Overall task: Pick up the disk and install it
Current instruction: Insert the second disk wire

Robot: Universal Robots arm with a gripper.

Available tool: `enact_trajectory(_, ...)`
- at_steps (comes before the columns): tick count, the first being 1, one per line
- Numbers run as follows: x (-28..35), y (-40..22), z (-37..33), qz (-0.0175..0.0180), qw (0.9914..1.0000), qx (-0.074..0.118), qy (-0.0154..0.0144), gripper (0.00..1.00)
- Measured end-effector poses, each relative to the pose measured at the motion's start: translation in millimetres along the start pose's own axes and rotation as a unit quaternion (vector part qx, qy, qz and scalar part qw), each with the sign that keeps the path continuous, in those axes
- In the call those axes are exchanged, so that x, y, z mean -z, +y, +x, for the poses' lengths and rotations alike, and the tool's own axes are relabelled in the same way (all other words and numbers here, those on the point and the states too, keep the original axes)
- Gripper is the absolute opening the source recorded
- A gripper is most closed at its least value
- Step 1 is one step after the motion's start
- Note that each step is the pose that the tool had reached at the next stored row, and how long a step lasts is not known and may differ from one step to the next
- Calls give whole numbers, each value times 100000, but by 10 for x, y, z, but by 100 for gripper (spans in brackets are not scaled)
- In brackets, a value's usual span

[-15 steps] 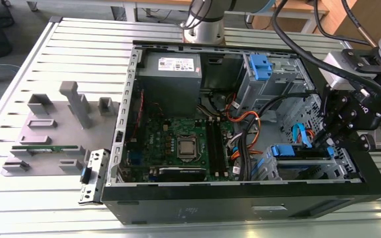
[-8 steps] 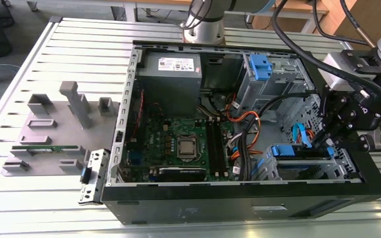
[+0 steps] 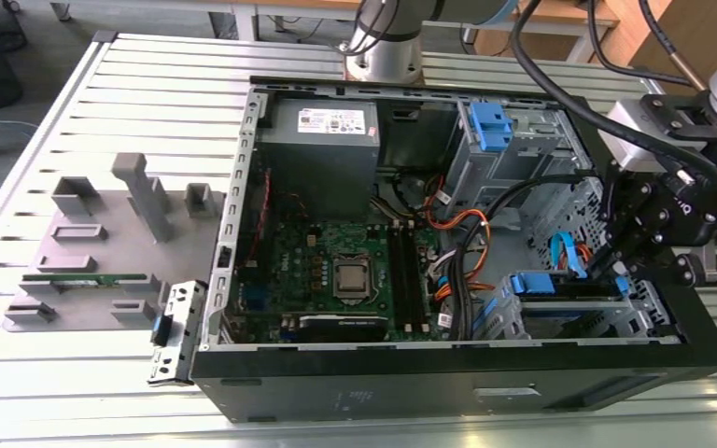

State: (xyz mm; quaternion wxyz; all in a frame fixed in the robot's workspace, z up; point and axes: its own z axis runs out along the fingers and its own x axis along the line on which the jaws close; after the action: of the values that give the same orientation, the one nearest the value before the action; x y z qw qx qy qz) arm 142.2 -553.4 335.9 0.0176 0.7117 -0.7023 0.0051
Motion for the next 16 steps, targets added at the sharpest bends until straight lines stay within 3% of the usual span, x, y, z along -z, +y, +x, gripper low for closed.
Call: enact_trajectory(16,-30,-1,-1,-1,100000,2,37,16)
